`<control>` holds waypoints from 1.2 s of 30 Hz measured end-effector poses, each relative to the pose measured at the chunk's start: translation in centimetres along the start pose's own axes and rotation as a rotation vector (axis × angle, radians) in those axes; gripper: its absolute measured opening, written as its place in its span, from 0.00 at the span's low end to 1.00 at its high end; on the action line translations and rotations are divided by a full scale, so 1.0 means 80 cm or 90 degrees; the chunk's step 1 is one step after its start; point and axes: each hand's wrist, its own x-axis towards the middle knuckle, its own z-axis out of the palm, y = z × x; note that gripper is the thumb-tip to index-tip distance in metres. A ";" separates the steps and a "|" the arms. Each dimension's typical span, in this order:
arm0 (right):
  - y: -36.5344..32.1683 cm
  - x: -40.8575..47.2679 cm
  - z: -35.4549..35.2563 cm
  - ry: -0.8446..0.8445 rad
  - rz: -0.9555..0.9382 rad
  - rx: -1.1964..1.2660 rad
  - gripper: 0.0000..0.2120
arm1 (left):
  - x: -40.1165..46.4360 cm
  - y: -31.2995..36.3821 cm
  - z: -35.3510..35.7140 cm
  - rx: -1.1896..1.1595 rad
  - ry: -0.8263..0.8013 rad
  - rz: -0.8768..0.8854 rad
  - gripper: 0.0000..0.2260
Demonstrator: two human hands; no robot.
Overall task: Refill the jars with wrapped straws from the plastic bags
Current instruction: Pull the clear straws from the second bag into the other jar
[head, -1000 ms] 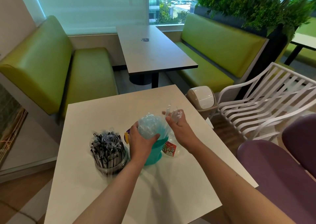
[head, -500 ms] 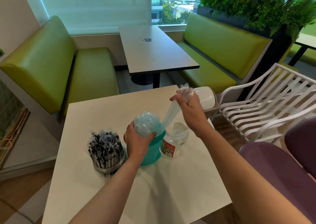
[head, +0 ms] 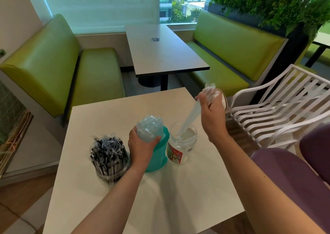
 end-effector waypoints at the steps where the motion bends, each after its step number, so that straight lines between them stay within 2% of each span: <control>1: 0.011 -0.005 0.004 -0.029 0.021 -0.012 0.15 | 0.000 0.000 0.000 -0.001 0.000 -0.001 0.42; 6: 0.060 -0.033 0.022 -0.139 0.157 -0.099 0.18 | 0.001 0.001 0.000 0.001 -0.002 -0.006 0.43; 9: 0.086 -0.045 0.028 -0.164 0.157 -0.274 0.20 | 0.001 0.000 -0.001 0.002 -0.002 -0.005 0.43; 11: 0.094 -0.050 0.030 -0.186 0.132 -0.330 0.23 | 0.000 0.000 -0.002 0.003 -0.003 -0.003 0.43; 14: 0.099 -0.058 0.034 -0.193 0.087 -0.331 0.26 | 0.000 0.000 -0.002 0.005 -0.009 0.000 0.42; 17: 0.105 -0.059 0.037 -0.176 0.061 -0.355 0.21 | 0.001 0.001 -0.002 0.005 -0.012 0.000 0.42; 20: 0.108 -0.052 0.037 -0.159 0.079 -0.379 0.17 | 0.001 0.001 -0.002 0.005 -0.017 -0.001 0.43; 23: 0.112 -0.041 0.034 -0.196 0.092 -0.350 0.15 | 0.001 0.000 -0.002 0.001 -0.022 -0.006 0.43; 29: 0.099 -0.005 0.042 -0.229 0.163 -0.245 0.19 | 0.001 -0.001 -0.003 0.000 -0.026 -0.006 0.44; 33: 0.078 0.022 0.041 -0.265 0.173 -0.268 0.19 | 0.001 0.000 -0.005 -0.012 -0.022 -0.013 0.43; 36: 0.069 0.037 0.043 -0.297 0.171 -0.307 0.16 | 0.002 0.001 -0.006 -0.017 -0.020 -0.016 0.43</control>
